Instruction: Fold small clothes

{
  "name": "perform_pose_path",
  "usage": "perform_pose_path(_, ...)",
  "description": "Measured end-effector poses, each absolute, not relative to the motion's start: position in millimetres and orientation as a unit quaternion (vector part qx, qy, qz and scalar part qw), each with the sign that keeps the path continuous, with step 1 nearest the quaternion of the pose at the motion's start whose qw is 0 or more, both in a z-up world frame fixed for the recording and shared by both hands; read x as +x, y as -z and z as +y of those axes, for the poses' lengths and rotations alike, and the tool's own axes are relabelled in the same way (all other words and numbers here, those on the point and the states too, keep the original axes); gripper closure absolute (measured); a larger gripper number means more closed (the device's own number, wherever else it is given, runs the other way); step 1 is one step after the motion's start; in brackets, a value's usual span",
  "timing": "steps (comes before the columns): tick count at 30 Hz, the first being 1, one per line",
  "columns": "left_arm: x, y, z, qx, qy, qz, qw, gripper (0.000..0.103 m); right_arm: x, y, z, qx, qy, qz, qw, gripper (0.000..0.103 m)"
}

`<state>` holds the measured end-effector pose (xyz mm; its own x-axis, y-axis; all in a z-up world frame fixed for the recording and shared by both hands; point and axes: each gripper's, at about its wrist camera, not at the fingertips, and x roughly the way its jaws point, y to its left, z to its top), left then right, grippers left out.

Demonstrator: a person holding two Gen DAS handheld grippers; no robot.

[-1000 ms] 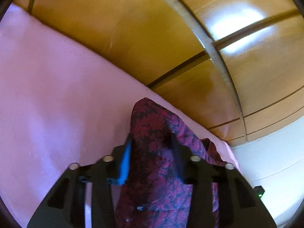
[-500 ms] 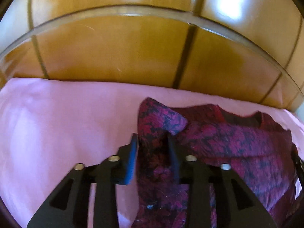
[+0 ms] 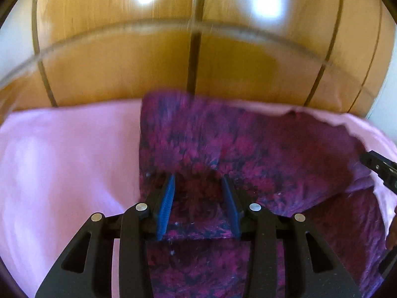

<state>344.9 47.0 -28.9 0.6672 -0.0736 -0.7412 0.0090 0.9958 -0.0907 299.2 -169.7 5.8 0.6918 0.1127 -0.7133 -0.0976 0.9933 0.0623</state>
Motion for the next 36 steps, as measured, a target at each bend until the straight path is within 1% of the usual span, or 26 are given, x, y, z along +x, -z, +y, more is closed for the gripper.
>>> perform_pose_path(2,347,40,52,-0.044,0.020,0.408,0.912,0.065,303,16,-158,-0.021,-0.047,0.413,0.909,0.050)
perform_pose_path(4,351,38,51,-0.050,0.015,0.409,0.911,0.065,303,30,-156,-0.024,-0.042,0.404,0.914,0.050)
perform_pose_path(9,341,27,41,-0.044,-0.010,0.400,0.916,0.065,306,33,-154,-0.031,-0.036,0.395,0.917,0.048)
perform_pose_path(11,328,23,40,-0.045,-0.012,0.393,0.918,0.060,304,32,-154,-0.029,-0.036,0.393,0.918,0.048)
perform_pose_path(12,319,19,40,-0.046,-0.013,0.384,0.922,0.053,305,33,-155,-0.028,-0.036,0.392,0.919,0.048)
perform_pose_path(13,312,16,45,-0.046,-0.016,0.378,0.924,0.047,303,32,-154,-0.027,-0.035,0.390,0.920,0.048)
perform_pose_path(16,296,9,48,-0.048,-0.014,0.366,0.929,0.047,295,28,-156,-0.025,-0.033,0.386,0.921,0.046)
perform_pose_path(18,289,5,48,-0.043,-0.012,0.361,0.931,0.047,291,23,-158,-0.015,-0.034,0.386,0.922,0.039)
perform_pose_path(19,285,4,48,-0.041,-0.011,0.358,0.933,0.047,287,19,-160,-0.008,-0.035,0.384,0.923,0.038)
perform_pose_path(24,277,-3,49,-0.038,-0.003,0.349,0.936,0.047,277,2,-173,0.011,-0.027,0.373,0.927,0.037)
perform_pose_path(28,273,-3,45,-0.029,0.003,0.347,0.937,0.047,272,-6,-190,0.037,-0.004,0.363,0.931,0.039)
perform_pose_path(30,274,-1,45,-0.031,0.007,0.352,0.935,0.047,275,-6,-199,0.043,0.016,0.367,0.929,0.044)
perform_pose_path(36,273,7,48,-0.035,0.007,0.360,0.932,0.047,278,2,-227,0.090,0.046,0.380,0.919,0.056)
